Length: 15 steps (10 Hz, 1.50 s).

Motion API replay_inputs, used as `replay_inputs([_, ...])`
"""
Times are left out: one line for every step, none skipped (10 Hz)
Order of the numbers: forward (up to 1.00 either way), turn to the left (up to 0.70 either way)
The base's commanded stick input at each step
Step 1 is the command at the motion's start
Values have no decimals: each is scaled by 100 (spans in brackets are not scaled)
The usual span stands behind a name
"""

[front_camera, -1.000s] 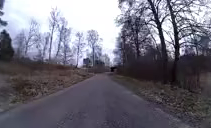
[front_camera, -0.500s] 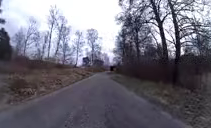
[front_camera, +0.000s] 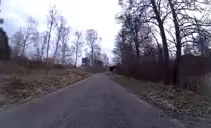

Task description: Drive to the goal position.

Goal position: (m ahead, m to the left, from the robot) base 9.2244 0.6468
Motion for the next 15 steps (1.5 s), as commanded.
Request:
replay_inputs([50, 0])
replay_inputs([50, 0])
replay_inputs([50, 0])
replay_inputs([50, 0])
replay_inputs([50, 0])
replay_inputs([50, 0])
replay_inputs([50, 0])
replay_inputs([50, 0])
replay_inputs([50, 0])
replay_inputs([50, 0])
replay_inputs([50, 0])
replay_inputs([50, 0])
replay_inputs([50, 0])
replay_inputs([50, 0])
replay_inputs([50, 0])
